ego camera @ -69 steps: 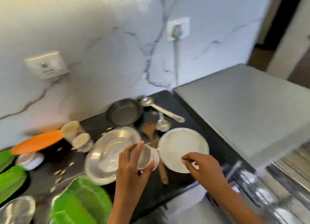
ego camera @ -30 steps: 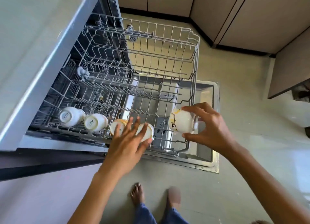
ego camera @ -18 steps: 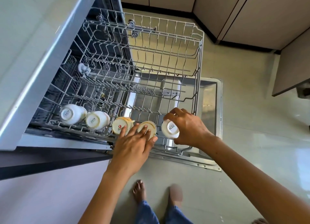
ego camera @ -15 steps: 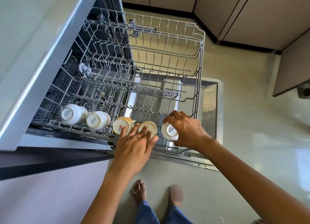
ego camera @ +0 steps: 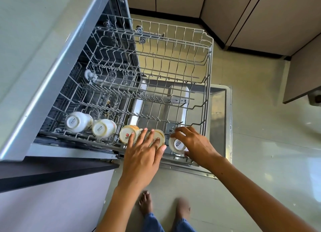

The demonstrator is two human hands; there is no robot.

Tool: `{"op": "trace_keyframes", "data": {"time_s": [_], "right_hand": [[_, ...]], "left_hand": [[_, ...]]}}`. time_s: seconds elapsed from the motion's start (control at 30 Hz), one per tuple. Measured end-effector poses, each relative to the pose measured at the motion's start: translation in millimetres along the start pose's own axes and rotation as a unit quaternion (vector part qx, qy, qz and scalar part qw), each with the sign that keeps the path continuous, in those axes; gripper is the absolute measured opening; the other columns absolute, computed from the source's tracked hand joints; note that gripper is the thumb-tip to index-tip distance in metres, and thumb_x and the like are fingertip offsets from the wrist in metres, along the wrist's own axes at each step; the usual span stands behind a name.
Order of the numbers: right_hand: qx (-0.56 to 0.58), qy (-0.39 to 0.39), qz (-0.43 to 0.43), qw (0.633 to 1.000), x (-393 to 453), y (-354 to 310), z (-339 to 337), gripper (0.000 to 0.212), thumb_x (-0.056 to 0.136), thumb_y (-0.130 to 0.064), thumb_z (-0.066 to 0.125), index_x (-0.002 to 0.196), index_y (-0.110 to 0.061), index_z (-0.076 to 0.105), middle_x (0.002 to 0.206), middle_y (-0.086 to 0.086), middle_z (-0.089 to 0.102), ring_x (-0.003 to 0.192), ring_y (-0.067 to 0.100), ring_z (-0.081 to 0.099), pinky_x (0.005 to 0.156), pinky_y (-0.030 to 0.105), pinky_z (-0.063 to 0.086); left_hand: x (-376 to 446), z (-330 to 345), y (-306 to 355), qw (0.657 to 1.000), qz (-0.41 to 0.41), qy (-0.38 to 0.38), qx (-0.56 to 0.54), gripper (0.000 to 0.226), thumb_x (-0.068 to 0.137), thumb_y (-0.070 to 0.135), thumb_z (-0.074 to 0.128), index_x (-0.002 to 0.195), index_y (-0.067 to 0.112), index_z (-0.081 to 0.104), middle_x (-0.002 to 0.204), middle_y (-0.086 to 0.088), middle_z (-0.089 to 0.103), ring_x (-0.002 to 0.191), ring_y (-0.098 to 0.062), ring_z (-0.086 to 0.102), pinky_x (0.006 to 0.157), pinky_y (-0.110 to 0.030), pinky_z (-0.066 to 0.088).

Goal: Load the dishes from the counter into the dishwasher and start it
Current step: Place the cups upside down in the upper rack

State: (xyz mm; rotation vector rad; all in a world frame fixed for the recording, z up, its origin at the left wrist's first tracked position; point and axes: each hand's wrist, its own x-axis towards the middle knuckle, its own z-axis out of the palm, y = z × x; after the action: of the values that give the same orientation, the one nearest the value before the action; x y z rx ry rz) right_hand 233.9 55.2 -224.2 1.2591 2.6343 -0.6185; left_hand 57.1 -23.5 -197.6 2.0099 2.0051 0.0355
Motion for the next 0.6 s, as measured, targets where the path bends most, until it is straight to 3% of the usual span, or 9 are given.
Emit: {"op": "trace_keyframes", "data": {"time_s": [0.13, 0.33, 0.53, 0.6], "right_hand": [[0.003, -0.033, 0.006, 0.999, -2.3, -2.0, -6.4, 0.071, 0.076, -0.01, 0.072, 0.136, -0.029, 0.039, 0.142, -0.002, 0.039, 0.127, 0.021, 0.037, 0.089, 0.033, 0.049], [0.003, -0.048, 0.023, 0.999, -3.6, -6.4, -10.0, 0.071, 0.078, -0.008, 0.07, 0.138, -0.03, 0.038, 0.144, -0.005, 0.037, 0.129, 0.018, 0.035, 0.09, 0.029, 0.046], [0.002, -0.082, 0.032, 0.996, -12.7, -10.7, -17.3, 0.078, 0.083, -0.002, 0.061, 0.144, -0.033, 0.023, 0.156, -0.007, 0.013, 0.14, 0.016, 0.021, 0.096, 0.026, 0.041], [0.017, -0.056, 0.035, 0.998, -20.9, -14.8, -16.2, 0.078, 0.082, -0.001, 0.061, 0.145, -0.028, 0.024, 0.155, -0.003, 0.016, 0.14, 0.019, 0.023, 0.101, 0.028, 0.038]], "left_hand": [[-0.8, 2.1, -0.7, 1.0, 0.005, 0.017, -0.002, 0.066, 0.098, 0.05, 0.013, 0.109, 0.02, 0.07, 0.133, -0.001, 0.054, 0.129, -0.025, 0.044, 0.108, -0.041, 0.011], [-2.4, 4.8, -1.7, 1.0, 0.003, 0.027, -0.009, 0.063, 0.098, 0.05, 0.015, 0.11, 0.02, 0.07, 0.135, -0.001, 0.053, 0.131, -0.024, 0.042, 0.108, -0.041, 0.01], [-3.4, 5.4, -2.0, 0.999, 0.0, 0.031, -0.012, 0.059, 0.098, 0.049, 0.019, 0.108, 0.021, 0.07, 0.132, -0.001, 0.056, 0.13, -0.024, 0.044, 0.109, -0.039, 0.007], [-4.6, 6.7, -2.7, 0.999, -0.002, 0.032, -0.019, 0.06, 0.098, 0.049, 0.018, 0.109, 0.022, 0.07, 0.132, -0.001, 0.056, 0.131, -0.023, 0.042, 0.11, -0.04, 0.008]]}}
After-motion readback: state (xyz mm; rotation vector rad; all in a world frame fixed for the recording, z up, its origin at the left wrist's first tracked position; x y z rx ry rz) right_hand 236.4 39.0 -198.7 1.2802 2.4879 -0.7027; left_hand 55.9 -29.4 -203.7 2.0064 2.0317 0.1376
